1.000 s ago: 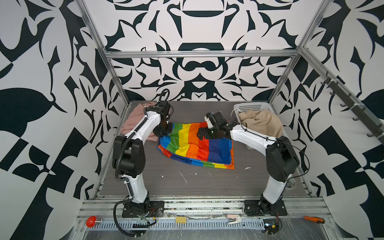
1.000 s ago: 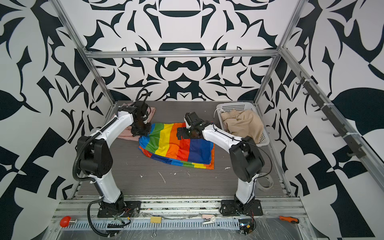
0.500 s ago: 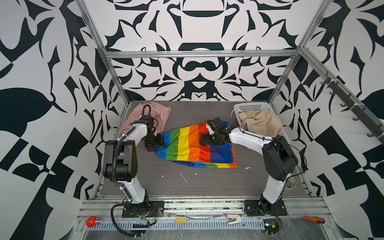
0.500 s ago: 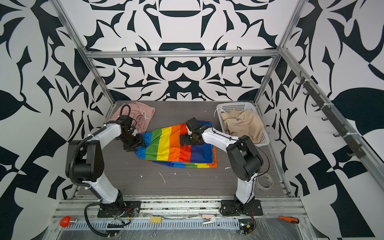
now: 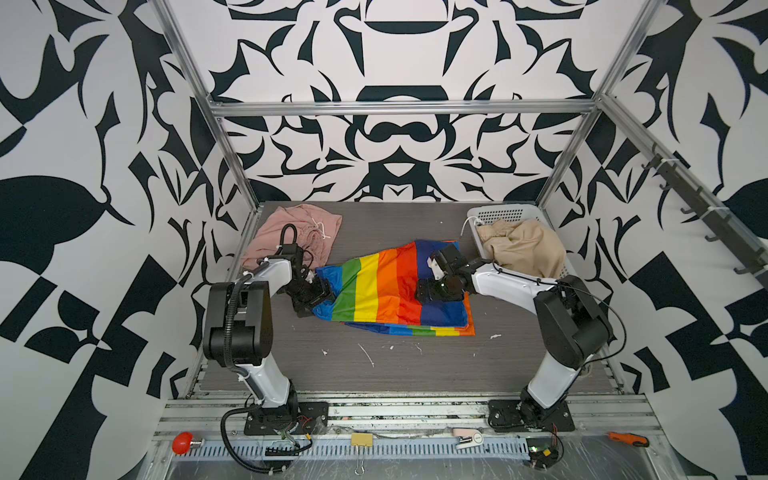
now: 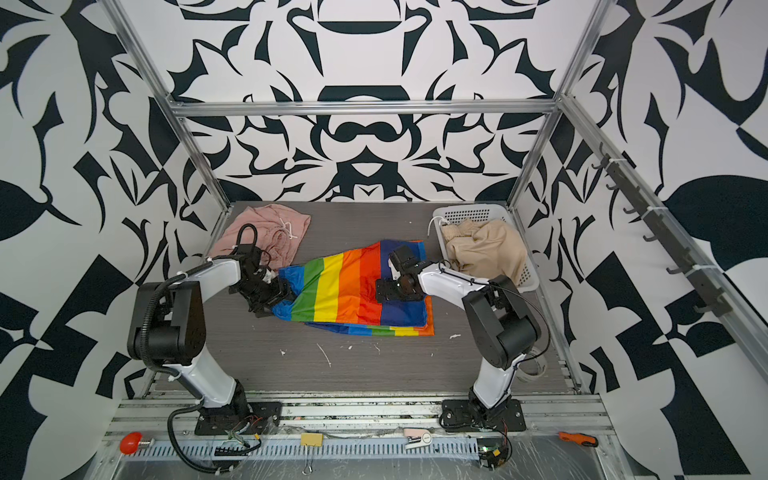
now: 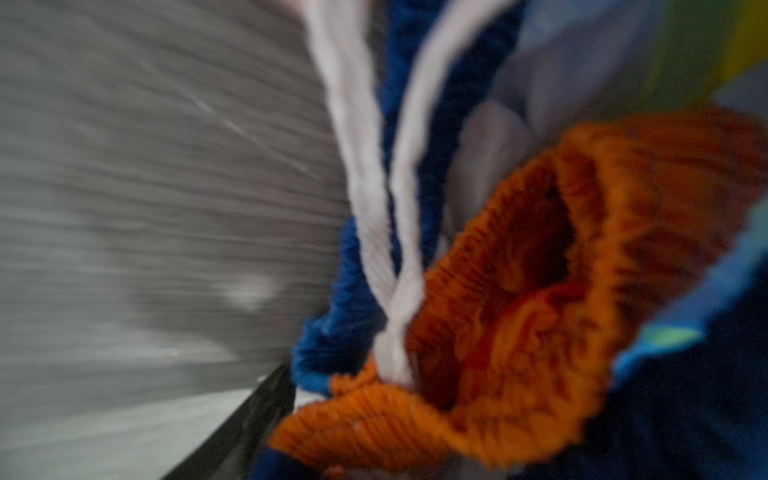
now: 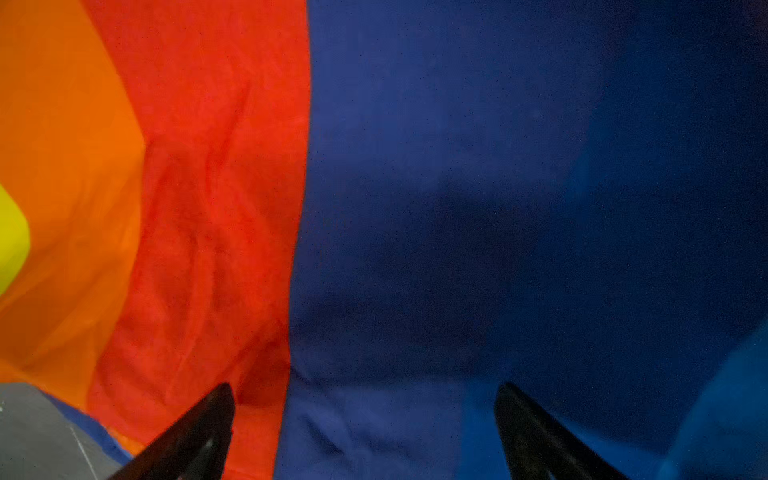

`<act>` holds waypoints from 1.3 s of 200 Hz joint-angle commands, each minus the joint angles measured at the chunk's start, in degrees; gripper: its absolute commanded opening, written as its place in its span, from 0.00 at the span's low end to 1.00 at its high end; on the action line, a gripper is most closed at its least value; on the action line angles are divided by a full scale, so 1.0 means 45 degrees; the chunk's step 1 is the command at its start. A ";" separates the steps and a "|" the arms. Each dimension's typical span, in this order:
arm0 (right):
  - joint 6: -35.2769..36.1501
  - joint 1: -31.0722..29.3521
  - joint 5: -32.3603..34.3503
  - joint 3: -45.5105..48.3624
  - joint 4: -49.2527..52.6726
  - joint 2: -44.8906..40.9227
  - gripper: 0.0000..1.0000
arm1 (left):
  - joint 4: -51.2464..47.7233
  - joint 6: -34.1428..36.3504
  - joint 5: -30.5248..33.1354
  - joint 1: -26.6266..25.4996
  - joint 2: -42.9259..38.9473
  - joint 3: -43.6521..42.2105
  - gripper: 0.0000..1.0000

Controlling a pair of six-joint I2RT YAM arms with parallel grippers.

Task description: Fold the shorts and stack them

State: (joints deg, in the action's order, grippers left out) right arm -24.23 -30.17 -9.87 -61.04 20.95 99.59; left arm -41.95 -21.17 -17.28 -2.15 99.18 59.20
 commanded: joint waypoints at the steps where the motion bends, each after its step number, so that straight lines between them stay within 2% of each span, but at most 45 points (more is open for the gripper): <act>1: 0.0050 0.0133 -0.0317 0.0142 -0.0528 -0.0529 1.00 | -0.1181 0.0365 0.2011 -0.0794 0.0758 0.0453 0.77; 26: -0.0029 0.0274 -0.0563 0.0289 -0.0791 -0.0485 0.99 | -0.2291 0.0667 0.3658 -0.1712 0.1762 0.1061 0.71; 45: -0.0026 0.0317 -0.0683 0.0321 -0.0877 -0.0408 1.00 | -0.2654 0.0734 0.4413 -0.2272 0.2484 0.1294 0.57; 81: -0.0084 0.0397 -0.0789 0.0544 -0.1061 -0.0490 0.99 | -0.3397 0.0832 0.5239 -0.2887 0.3092 0.2137 0.37; 91: -0.0090 0.0398 -0.0813 0.0605 -0.1080 -0.0494 1.00 | -0.3665 0.0912 0.5524 -0.3058 0.3248 0.2533 0.29; 104: -0.0104 0.0417 -0.0813 0.0705 -0.1138 -0.0559 0.99 | -0.3782 0.1017 0.5796 -0.3245 0.3211 0.2905 0.13; 120: -0.0144 0.0446 -0.0789 0.0843 -0.1208 -0.0655 1.00 | -0.3817 0.1049 0.6094 -0.3433 0.2940 0.3365 0.00; 153: -0.0165 0.0552 -0.0767 0.1024 -0.1218 -0.0898 1.00 | -0.3932 0.1171 0.6451 -0.3771 0.2414 0.4274 0.00; 214: -0.0218 0.0672 -0.0340 0.0582 -0.0674 -0.1448 1.00 | -0.5420 0.1018 0.7114 -0.4603 0.1419 0.6594 0.00; 237: -0.1006 0.0661 -0.0965 0.0282 -0.1521 -0.1598 0.99 | -0.5778 0.0954 0.7388 -0.4905 0.1450 0.7129 0.00; 260: -0.2111 0.0401 -0.2047 -0.0585 -0.2643 -0.0710 0.99 | -0.5775 0.0809 0.7433 -0.4990 0.1401 0.7322 0.00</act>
State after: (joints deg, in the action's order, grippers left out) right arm -28.14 -27.38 -14.39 -58.48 15.38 94.50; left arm -63.61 -16.47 14.59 -24.23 106.67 90.94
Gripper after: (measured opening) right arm 0.994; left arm 0.110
